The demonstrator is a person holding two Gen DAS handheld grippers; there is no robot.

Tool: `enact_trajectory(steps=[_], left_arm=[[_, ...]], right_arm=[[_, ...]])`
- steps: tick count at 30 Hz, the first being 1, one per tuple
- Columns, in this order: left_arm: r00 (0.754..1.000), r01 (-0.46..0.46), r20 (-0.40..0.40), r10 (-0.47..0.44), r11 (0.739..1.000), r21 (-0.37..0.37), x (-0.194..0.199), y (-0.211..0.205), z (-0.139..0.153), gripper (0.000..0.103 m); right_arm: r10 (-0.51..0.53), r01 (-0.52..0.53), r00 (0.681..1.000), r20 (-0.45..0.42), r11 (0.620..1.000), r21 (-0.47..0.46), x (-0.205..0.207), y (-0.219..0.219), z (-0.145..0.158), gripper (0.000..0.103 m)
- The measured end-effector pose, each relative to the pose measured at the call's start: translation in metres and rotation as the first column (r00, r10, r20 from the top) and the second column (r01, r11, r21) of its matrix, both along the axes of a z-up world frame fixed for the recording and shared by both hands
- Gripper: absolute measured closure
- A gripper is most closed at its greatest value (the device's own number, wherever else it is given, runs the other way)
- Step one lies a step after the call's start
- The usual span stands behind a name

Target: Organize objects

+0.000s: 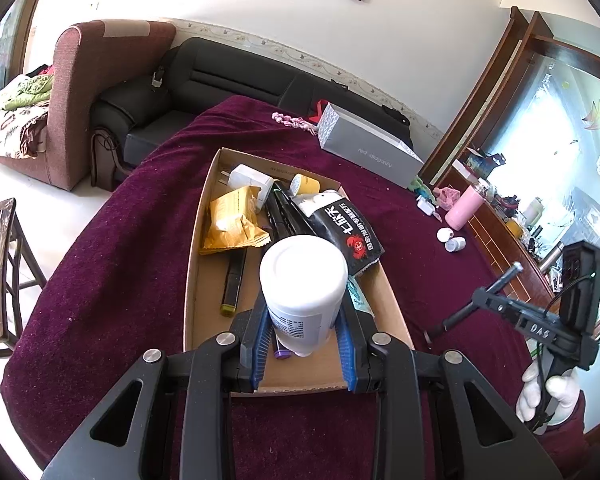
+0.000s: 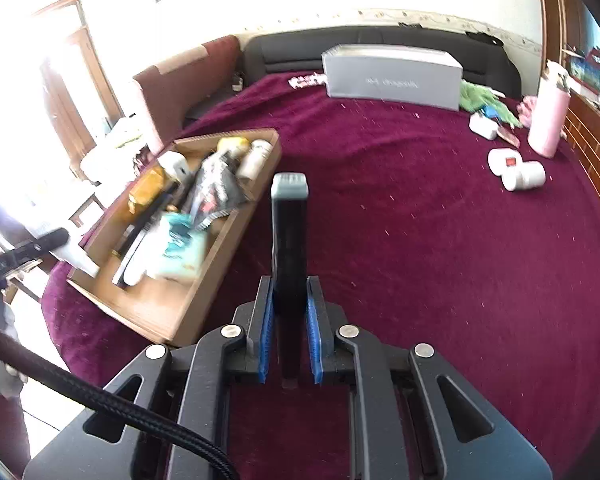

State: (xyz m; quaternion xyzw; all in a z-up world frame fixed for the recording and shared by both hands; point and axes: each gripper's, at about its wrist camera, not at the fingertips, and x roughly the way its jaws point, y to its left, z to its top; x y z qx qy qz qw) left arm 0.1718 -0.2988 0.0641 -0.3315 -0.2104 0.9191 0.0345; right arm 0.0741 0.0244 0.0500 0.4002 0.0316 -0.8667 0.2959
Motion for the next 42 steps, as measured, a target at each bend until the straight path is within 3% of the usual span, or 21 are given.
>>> enact_trajectory(steps=[10, 15, 25, 33, 42], left_arm=[[1.0, 0.0, -0.008, -0.001, 1.0, -0.031, 0.0, -0.006, 0.005, 0.078], [1.0, 0.011, 0.006, -0.01, 0.998, -0.063, -0.002, -0.008, 0.004, 0.078], [0.995, 0.052, 0.09, -0.044, 0.995, -0.087, -0.021, -0.009, -0.009, 0.078], [0.981, 0.074, 0.184, -0.056, 0.993, -0.091, -0.047, -0.011, -0.032, 0.078], [0.976, 0.068, 0.214, -0.049, 0.994, -0.083, -0.061, -0.011, -0.043, 0.077]], right_arm=[[0.095, -0.099, 0.993, -0.075, 0.994, -0.05, 0.004, -0.039, 0.038, 0.09], [0.174, -0.178, 0.983, -0.061, 0.982, -0.07, 0.007, -0.064, 0.046, 0.09], [0.302, -0.296, 0.951, 0.068, 0.952, -0.081, 0.0, -0.114, 0.024, 0.09], [0.304, -0.295, 0.933, 0.192, 0.953, -0.075, -0.03, -0.148, -0.009, 0.09], [0.294, -0.298, 0.933, 0.209, 0.955, -0.014, -0.041, -0.169, -0.028, 0.089]])
